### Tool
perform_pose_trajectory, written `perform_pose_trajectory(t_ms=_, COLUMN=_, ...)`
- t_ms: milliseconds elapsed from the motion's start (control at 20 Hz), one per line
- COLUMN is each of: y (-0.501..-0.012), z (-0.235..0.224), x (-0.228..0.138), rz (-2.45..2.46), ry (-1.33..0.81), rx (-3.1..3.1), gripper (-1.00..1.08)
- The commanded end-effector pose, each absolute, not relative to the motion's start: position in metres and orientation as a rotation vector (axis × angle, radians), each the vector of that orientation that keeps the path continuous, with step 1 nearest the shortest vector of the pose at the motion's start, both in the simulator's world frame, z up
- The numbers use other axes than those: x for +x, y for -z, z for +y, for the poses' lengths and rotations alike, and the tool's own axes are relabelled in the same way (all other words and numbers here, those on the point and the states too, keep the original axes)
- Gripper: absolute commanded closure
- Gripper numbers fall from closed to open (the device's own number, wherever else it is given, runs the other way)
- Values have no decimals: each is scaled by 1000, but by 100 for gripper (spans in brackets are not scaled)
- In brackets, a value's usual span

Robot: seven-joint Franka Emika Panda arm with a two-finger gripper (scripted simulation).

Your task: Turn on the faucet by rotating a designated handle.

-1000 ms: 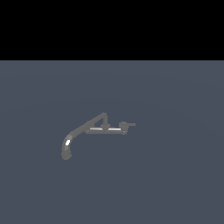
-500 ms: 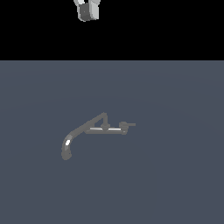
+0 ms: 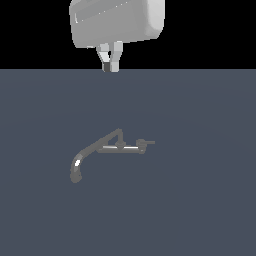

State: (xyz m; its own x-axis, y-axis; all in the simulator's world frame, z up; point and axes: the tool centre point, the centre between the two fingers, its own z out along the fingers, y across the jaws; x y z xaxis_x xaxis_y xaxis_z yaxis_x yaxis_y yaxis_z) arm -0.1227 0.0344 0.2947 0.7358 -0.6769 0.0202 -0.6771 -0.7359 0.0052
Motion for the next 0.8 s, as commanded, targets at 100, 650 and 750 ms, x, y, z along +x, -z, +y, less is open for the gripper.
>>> perform_pose_trajectory(t_ms=100, y=-265, z=29, x=-102, rz=-1302, ry=-24, rx=2849, gripper=108)
perform_pose_trajectory(t_ms=650, y=-197, z=8, x=-57, rz=-1670, ry=-15, rx=2656, gripper=108)
perform_pose_trajectory(t_ms=750, y=-184, z=2, x=-49, rz=-1736, ry=-14, rx=2614, gripper=108)
